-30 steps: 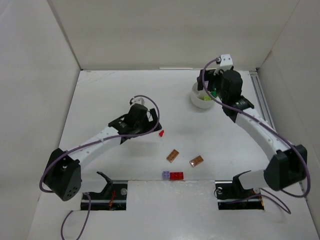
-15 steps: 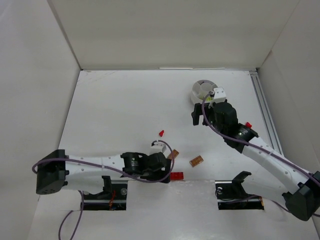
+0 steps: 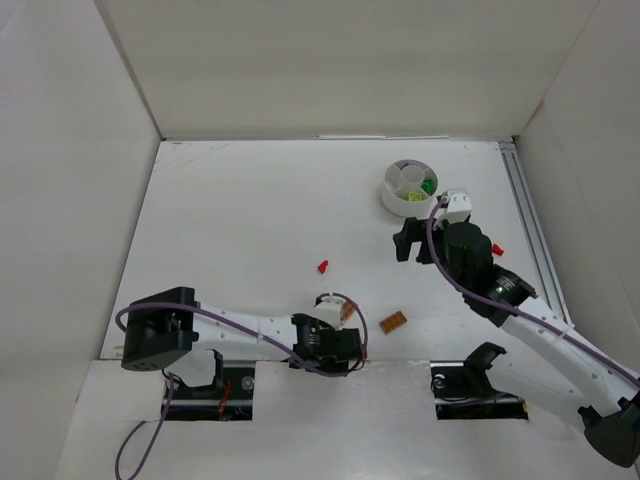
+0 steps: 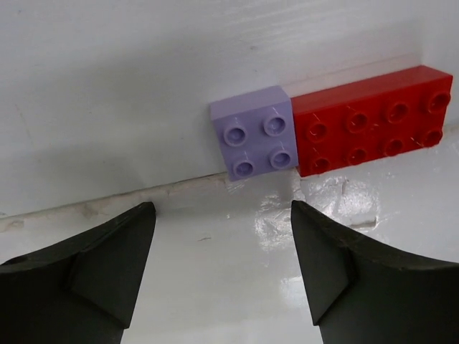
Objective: Sort the legos into containers by color
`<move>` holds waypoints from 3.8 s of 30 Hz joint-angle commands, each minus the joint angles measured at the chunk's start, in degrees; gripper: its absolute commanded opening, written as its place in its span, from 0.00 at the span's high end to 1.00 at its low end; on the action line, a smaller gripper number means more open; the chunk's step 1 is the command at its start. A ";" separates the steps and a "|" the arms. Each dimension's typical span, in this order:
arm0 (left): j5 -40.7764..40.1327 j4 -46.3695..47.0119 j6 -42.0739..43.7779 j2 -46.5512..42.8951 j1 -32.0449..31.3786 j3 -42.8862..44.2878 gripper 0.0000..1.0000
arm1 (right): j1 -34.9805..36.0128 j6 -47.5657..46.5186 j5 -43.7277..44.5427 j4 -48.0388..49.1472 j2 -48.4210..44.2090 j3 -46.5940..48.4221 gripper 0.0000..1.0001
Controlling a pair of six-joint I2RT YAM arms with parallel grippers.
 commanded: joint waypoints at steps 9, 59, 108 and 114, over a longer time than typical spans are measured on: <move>-10.59 -1.76 0.21 2.38 3.60 1.04 0.29 | 0.58 0.96 -0.23 0.65 2.35 0.57 0.00; 24.17 35.24 34.14 -23.36 35.68 8.51 0.80 | 1.11 -11.69 -34.29 3.37 -12.94 -3.91 0.00; 56.02 55.98 24.74 -23.89 41.22 6.58 0.77 | 6.56 -24.35 -54.46 21.22 -1.87 8.30 0.74; 54.18 54.84 24.74 -23.36 41.22 6.58 0.38 | 6.56 -22.34 -51.31 21.22 -1.87 8.30 0.83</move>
